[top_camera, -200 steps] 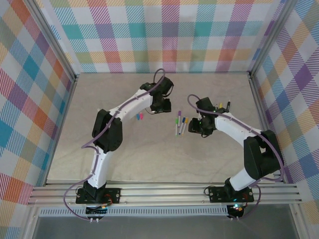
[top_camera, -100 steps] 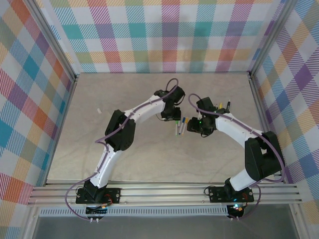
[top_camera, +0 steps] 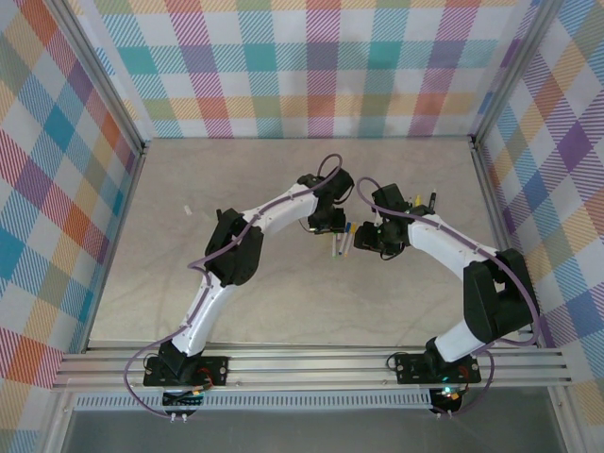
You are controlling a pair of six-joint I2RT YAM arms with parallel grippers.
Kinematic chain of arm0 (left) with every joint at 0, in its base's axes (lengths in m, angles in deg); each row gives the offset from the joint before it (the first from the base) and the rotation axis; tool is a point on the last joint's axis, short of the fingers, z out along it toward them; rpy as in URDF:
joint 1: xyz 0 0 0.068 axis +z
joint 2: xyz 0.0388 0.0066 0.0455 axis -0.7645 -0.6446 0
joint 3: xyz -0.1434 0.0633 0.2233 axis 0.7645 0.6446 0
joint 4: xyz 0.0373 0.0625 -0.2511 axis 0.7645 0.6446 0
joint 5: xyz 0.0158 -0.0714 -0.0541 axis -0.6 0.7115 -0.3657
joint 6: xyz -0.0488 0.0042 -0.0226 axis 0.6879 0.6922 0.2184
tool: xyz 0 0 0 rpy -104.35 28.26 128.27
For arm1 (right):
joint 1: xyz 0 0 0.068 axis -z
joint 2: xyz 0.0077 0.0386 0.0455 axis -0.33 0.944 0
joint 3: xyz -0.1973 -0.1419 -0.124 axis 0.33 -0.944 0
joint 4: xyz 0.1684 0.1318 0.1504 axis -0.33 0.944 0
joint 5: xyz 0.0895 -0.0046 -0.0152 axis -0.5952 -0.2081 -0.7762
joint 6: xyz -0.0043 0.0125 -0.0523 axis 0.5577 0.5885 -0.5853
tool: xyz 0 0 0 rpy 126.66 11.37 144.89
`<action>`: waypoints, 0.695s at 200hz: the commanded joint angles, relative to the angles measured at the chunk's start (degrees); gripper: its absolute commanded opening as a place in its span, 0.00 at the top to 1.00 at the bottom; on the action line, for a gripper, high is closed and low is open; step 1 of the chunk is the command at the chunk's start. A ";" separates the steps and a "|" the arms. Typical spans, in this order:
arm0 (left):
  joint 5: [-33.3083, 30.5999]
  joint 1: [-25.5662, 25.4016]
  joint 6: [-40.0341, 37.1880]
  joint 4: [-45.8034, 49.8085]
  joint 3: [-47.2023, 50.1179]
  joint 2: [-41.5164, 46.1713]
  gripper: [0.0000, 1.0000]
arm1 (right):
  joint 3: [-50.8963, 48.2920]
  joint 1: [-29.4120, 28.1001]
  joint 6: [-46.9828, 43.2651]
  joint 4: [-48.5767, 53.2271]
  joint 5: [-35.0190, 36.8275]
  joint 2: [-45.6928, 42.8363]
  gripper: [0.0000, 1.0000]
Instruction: Open the pen caps
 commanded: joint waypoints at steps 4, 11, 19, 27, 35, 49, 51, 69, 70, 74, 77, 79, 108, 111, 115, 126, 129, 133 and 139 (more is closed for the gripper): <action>-0.30 -0.36 0.35 1.29 -1.52 -1.24 0.67 | 0.71 0.05 0.14 -0.55 -0.55 -0.49 0.52; -0.36 -0.34 0.47 1.37 -1.55 -1.44 0.67 | 0.77 0.00 0.27 -0.60 -0.55 -0.49 0.52; -0.58 -0.41 0.44 1.41 -1.72 -1.68 0.67 | 0.75 0.05 0.29 -0.63 -0.55 -0.42 0.52; -0.82 -0.37 0.45 1.65 -2.02 -2.00 0.67 | 0.75 0.05 0.29 -0.71 -0.55 -0.34 0.52; -0.99 -0.37 0.44 1.77 -2.25 -2.38 0.67 | 0.84 0.02 0.25 -0.72 -0.64 -0.19 0.52; -1.48 -0.41 0.34 2.07 -2.86 -3.19 0.67 | 0.85 0.09 0.26 -0.84 -0.81 0.02 0.52; -1.56 -0.34 0.36 2.12 -2.96 -3.33 0.67 | 0.82 0.07 0.26 -0.89 -0.82 0.03 0.52; -2.56 -0.41 0.25 2.97 -4.27 -4.74 0.68 | 0.76 0.05 0.26 -1.06 -1.04 0.21 0.52; -2.61 -0.41 0.28 3.05 -4.35 -4.86 0.68 | 0.80 0.07 0.23 -1.02 -1.06 0.21 0.52; -2.73 -0.41 0.20 3.27 -4.54 -5.15 0.68 | 0.75 0.10 0.29 -1.05 -1.08 0.21 0.52; -2.90 -0.41 0.26 3.45 -4.74 -5.36 0.68 | 0.68 0.09 0.29 -1.14 -1.08 0.21 0.53; -3.19 -0.41 0.26 3.59 -4.88 -5.47 0.68 | 0.67 0.09 0.29 -1.16 -1.08 0.21 0.52; -6.08 -0.41 0.15 4.95 -5.05 -6.85 0.75 | 0.12 0.09 0.15 -1.89 -1.51 0.21 0.53; -6.24 -0.41 0.07 4.98 -5.00 -6.97 0.76 | -0.01 0.11 0.14 -1.99 -1.60 0.21 0.53; -6.36 -0.41 -0.02 5.10 -4.96 -7.11 0.79 | -0.10 0.10 0.27 -2.17 -1.80 0.21 0.53; -6.85 -0.32 -0.20 5.46 -4.88 -7.55 0.85 | -0.16 0.09 0.31 -2.53 -2.28 0.37 0.53; -6.94 -0.32 -0.27 5.50 -4.87 -7.62 0.86 | -0.25 0.09 0.33 -2.63 -2.45 0.39 0.53; -6.94 -0.32 -0.30 5.51 -4.72 -7.62 0.88 | -0.30 0.09 0.46 -2.78 -2.63 0.34 0.53; -6.86 -0.19 -0.33 5.43 -4.39 -7.62 0.92 | -0.36 0.09 0.53 -3.06 -2.98 0.39 0.54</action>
